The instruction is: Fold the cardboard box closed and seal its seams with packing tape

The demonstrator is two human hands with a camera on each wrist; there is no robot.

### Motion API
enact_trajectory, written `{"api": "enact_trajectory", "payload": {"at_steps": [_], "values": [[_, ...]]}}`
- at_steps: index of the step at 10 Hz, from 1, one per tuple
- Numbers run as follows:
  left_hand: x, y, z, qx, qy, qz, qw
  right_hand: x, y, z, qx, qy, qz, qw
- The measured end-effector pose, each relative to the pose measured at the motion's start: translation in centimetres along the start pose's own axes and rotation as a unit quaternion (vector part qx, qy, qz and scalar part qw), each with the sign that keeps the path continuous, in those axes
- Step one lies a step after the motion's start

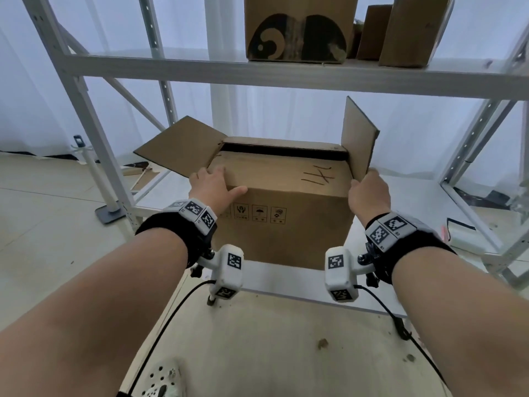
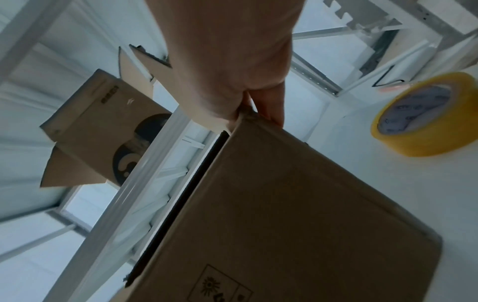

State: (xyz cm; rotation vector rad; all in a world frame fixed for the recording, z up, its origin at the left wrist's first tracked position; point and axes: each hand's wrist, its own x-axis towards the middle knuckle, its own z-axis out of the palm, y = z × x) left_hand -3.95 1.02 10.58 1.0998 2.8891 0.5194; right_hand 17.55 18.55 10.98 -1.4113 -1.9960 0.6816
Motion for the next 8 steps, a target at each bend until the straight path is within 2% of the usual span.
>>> {"api": "enact_trajectory", "payload": {"at_steps": [2, 3, 5, 6, 8], "values": [[2.8, 1.4, 0.6, -0.056, 0.0, -0.029, 0.998, 2.8, 1.0, 0.1, 0.112, -0.001, 0.041, 0.993], [3.6, 1.7, 0.1, -0.067, -0.015, -0.055, 0.996, 3.4, 1.8, 0.0, 0.161, -0.026, 0.067, 0.984], [3.3, 2.4, -0.6, -0.065, -0.027, -0.08, 0.994, 1.9, 1.6, -1.0, 0.144, -0.076, 0.063, 0.985], [1.8, 2.9, -0.5, -0.071, -0.003, -0.069, 0.995, 1.3, 1.6, -1.6, 0.131, -0.084, 0.052, 0.986], [-1.6, 4.0, -3.6, -0.075, 0.034, -0.031, 0.996, -0.6, 0.6, -4.4, 0.108, -0.065, 0.01, 0.992]]}}
